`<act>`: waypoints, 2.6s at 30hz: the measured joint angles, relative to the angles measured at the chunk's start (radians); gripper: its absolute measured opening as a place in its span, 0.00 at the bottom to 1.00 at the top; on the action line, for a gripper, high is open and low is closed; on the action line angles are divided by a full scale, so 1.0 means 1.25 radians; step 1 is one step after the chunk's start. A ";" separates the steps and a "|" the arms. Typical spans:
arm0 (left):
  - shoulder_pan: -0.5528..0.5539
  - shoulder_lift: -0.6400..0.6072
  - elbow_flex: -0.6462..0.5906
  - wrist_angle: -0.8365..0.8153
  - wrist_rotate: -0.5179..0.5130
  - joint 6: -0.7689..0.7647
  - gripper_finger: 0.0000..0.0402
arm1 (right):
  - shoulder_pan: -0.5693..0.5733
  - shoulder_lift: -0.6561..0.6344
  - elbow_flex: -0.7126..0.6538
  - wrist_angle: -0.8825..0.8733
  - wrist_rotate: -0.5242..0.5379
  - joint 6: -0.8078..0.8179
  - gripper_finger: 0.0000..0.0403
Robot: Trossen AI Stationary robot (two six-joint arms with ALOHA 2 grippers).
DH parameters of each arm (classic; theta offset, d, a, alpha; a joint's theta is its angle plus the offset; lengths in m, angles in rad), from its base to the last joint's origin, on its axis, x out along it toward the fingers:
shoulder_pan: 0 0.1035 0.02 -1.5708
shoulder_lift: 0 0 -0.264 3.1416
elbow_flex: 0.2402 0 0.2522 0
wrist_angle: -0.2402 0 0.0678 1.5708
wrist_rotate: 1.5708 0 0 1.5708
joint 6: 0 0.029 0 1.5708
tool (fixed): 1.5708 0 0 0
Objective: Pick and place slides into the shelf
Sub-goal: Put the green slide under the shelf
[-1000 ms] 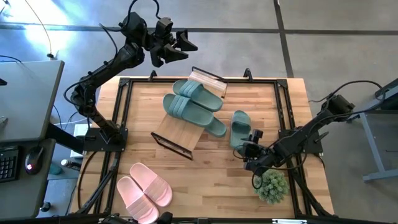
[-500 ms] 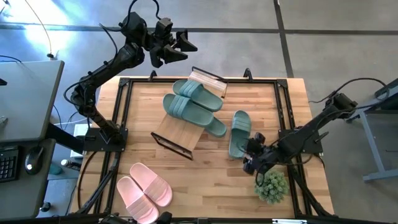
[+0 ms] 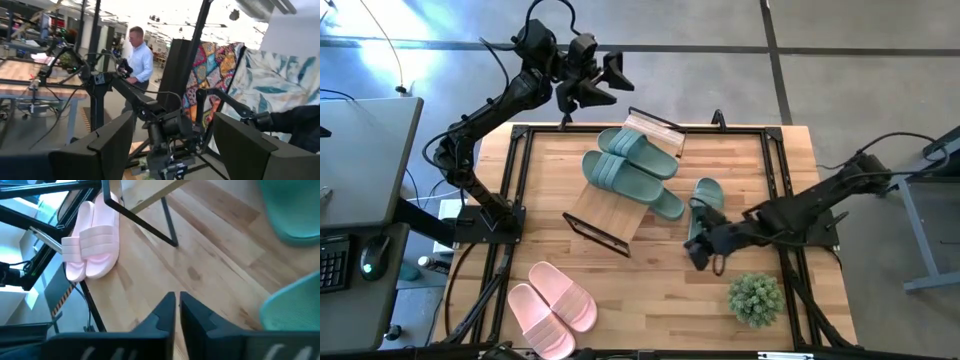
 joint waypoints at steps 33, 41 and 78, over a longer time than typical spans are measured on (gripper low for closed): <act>0.000 0.000 0.000 0.000 0.052 0.006 0.63 | -0.062 0.439 0.187 -0.248 -0.096 0.056 0.00; 0.000 0.000 0.000 0.000 0.052 0.006 0.63 | -0.067 0.439 0.139 -0.218 -0.116 0.097 0.00; 0.000 0.000 0.000 0.001 0.054 0.006 0.63 | -0.061 0.277 0.143 -0.526 -0.099 0.380 0.00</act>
